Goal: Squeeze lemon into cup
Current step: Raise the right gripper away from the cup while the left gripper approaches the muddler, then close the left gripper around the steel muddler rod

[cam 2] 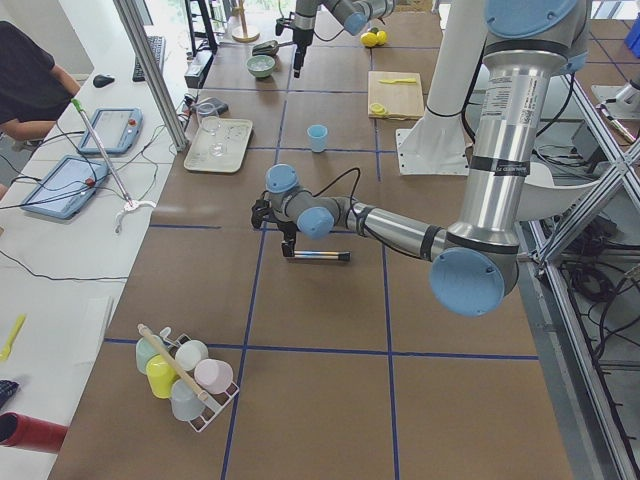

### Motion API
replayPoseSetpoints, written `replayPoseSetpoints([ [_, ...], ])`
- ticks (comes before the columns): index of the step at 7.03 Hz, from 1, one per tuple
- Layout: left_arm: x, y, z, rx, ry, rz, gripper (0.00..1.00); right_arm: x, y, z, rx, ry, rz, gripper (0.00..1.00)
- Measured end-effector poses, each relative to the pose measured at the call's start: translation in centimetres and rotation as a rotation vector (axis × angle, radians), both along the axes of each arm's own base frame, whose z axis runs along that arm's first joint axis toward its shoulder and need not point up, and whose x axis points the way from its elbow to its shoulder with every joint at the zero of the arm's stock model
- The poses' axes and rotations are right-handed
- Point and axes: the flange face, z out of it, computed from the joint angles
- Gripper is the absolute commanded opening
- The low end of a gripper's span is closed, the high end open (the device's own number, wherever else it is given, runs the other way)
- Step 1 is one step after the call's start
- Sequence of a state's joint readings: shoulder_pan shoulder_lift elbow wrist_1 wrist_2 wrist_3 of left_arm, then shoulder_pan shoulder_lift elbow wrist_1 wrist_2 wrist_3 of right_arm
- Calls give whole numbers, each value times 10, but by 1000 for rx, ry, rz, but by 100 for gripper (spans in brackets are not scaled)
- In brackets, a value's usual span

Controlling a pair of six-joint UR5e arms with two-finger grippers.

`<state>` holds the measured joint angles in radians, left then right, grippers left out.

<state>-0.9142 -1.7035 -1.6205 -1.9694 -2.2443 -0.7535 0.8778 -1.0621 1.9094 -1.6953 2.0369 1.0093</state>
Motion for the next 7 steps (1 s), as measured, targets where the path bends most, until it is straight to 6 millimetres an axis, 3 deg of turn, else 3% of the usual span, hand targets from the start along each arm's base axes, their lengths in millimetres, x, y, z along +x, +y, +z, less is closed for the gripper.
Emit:
replayPoseSetpoints([
  [1, 10, 6, 6, -11, -7, 20, 100, 23, -9, 17, 9, 12, -18, 100],
  [3, 19, 11, 8, -28, -13, 27, 100, 45, -16, 34, 8, 21, -27, 100],
  [7, 20, 12, 18, -70, -30, 6, 100, 54, -19, 38, 8, 22, -23, 100],
])
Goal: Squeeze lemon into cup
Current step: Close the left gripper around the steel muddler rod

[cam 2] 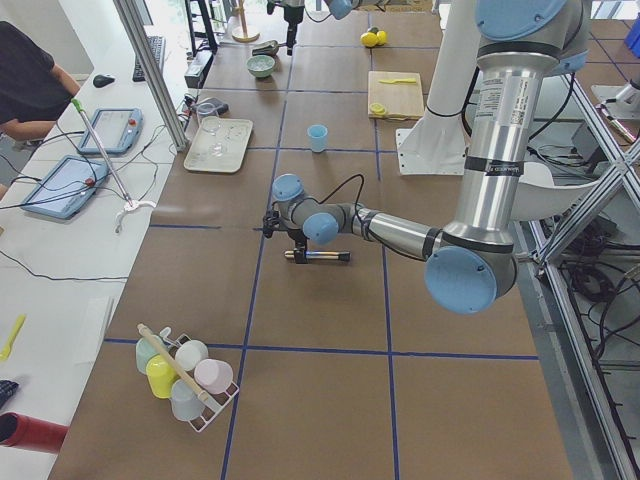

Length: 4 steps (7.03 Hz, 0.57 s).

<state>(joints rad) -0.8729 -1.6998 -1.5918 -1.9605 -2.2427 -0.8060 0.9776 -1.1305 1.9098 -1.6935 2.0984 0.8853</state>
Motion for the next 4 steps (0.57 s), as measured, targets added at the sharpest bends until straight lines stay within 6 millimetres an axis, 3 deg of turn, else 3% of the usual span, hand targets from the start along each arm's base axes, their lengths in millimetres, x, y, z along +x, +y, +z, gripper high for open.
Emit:
replayPoseSetpoints([
  [2, -3, 2, 8, -5, -15, -5, 97, 1, 0, -1, 1, -1, 1, 100],
  [3, -4, 2, 11, -1, -27, -14, 73, 1, 1, -2, 4, -4, 1, 100],
  [4, -5, 2, 11, 3, -33, -18, 43, 2, 2, -3, 5, -5, 1, 100],
])
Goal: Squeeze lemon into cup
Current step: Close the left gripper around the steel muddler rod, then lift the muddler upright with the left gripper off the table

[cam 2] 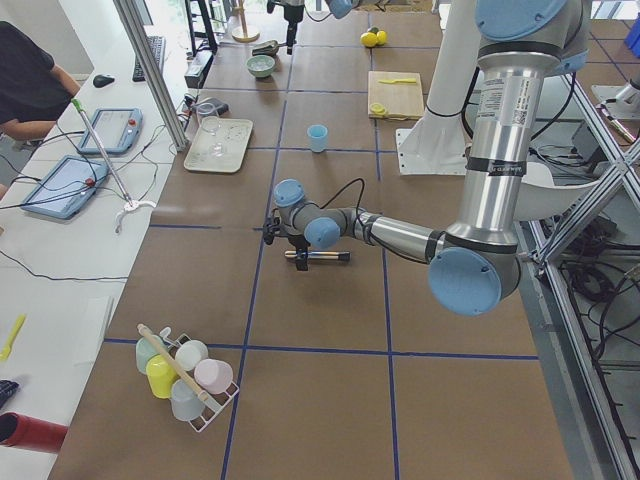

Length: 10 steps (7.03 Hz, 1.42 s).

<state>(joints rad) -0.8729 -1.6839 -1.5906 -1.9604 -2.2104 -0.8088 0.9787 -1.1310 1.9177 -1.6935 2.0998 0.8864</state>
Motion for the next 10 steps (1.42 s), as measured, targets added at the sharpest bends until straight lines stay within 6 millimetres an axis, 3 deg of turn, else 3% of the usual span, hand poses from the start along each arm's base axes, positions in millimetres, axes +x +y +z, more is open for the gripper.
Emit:
replayPoseSetpoints([
  [1, 0, 0, -1, 2, 0, -2, 19, 0, 0, 0, 0, 0, 0, 100],
  [2, 0, 0, -2, 3, 2, -2, 0, 1, 0, 0, 0, 0, 1, 100],
  [5, -4, 3, -13, 12, 14, -7, 0, 6, -2, 1, -2, -2, 6, 100],
  [8, -40, 11, -83, 129, 28, -79, 0, 19, -4, 11, -23, -9, 5, 100],
  [10, -55, -18, -128, 339, -80, -247, 0, 50, -4, 51, -10, 29, -36, 100],
])
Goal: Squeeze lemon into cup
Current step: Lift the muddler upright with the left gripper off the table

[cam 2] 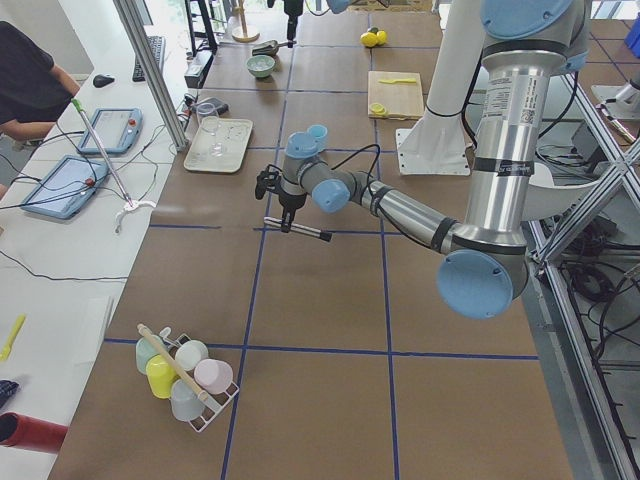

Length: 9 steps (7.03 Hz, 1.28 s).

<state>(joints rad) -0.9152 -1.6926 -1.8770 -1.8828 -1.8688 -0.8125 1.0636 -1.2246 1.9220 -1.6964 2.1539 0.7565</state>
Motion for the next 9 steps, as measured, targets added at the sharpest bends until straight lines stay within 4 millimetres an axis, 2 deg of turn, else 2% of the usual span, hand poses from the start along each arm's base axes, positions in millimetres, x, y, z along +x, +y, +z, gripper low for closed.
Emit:
replayPoseSetpoints([
  [1, -2, -15, -19, 86, -50, -87, 0, 24, 2, 26, 0, 8, -32, 100],
  [2, -3, -27, -47, 166, -68, -156, 0, 51, 5, 54, -3, 7, -64, 100],
  [4, -1, -38, -126, 306, -6, -217, 0, 100, 15, 106, 3, 16, -119, 100],
  [5, -1, -39, -163, 374, 50, -226, 0, 118, 19, 128, 4, 26, -138, 100],
  [6, -1, -37, -190, 448, 120, -236, 0, 136, 23, 153, 5, 36, -161, 100],
  [7, -2, -34, -206, 505, 180, -246, 0, 159, 27, 177, 3, 37, -174, 100],
  [9, -4, -20, -231, 624, 315, -255, 0, 217, 42, 228, -10, 20, -170, 100],
])
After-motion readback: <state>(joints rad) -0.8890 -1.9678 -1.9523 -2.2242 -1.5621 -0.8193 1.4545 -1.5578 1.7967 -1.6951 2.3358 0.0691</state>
